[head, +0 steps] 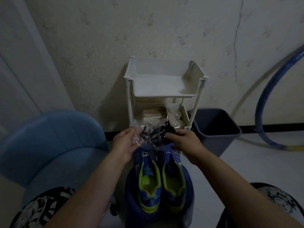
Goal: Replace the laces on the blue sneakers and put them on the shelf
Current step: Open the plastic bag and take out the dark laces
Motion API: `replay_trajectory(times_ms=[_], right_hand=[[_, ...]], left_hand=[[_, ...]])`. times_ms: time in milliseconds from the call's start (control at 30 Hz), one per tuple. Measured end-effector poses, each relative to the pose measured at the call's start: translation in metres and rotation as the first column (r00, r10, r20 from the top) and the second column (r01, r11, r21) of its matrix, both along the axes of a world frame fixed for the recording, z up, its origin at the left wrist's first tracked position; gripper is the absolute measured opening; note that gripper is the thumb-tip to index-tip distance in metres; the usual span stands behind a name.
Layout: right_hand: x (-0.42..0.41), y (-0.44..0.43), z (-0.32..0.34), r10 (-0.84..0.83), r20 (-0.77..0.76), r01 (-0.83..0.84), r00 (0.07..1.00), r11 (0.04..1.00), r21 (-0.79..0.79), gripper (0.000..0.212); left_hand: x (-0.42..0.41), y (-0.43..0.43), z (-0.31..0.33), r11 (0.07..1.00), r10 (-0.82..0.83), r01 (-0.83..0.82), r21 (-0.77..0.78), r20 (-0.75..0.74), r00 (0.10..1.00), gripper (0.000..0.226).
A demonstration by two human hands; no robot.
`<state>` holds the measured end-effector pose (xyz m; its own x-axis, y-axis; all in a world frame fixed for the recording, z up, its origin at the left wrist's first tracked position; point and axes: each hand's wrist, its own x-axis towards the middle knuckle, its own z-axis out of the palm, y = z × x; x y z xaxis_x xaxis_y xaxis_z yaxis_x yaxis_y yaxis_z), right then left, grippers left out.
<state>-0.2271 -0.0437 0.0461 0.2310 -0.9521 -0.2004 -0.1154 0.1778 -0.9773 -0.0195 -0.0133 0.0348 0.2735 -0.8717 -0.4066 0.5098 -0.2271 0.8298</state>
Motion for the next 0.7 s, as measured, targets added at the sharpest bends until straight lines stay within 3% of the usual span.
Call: replay_trajectory(times_ms=[167, 200, 300, 433, 533, 633, 700], right_hand=[[-0.006, 0.003, 0.006, -0.031, 0.195, 0.012, 0.98, 0.995, 0.097, 0.017], [-0.007, 0.004, 0.005, -0.017, 0.178, 0.001, 0.984, 0.996, 0.09, 0.019], [-0.01, 0.011, 0.003, 0.118, 0.042, -0.12, 0.992, 0.991, 0.062, 0.021], [-0.014, 0.018, 0.007, 0.226, 0.152, -0.252, 0.962, 0.951, 0.18, 0.016], [-0.019, 0.02, 0.012, 0.249, -0.091, -0.239, 0.964, 0.965, 0.112, 0.015], [-0.024, 0.02, 0.012, 0.184, -0.272, -0.168, 0.944, 0.982, 0.083, 0.01], [-0.027, 0.018, 0.011, 0.2, -0.432, -0.201, 0.879, 0.979, 0.044, 0.009]], left_hand=[[-0.012, 0.007, 0.009, 0.989, -0.147, 0.149, 0.004, 0.171, 0.974, 0.016], [-0.013, 0.007, 0.009, 0.981, -0.192, 0.194, 0.0, 0.161, 0.968, 0.018], [-0.02, 0.013, 0.013, 0.915, -0.4, 0.396, -0.079, -0.049, 0.915, 0.03], [-0.031, 0.016, 0.012, 0.906, -0.415, 0.413, -0.092, -0.006, 0.91, 0.027], [-0.033, 0.017, 0.012, 0.928, -0.363, 0.37, -0.043, 0.116, 0.924, 0.024], [-0.025, 0.011, 0.011, 0.991, -0.128, 0.132, 0.006, 0.295, 0.947, 0.022], [-0.013, 0.006, 0.009, 1.0, 0.012, -0.013, 0.0, 0.452, 0.892, 0.02]])
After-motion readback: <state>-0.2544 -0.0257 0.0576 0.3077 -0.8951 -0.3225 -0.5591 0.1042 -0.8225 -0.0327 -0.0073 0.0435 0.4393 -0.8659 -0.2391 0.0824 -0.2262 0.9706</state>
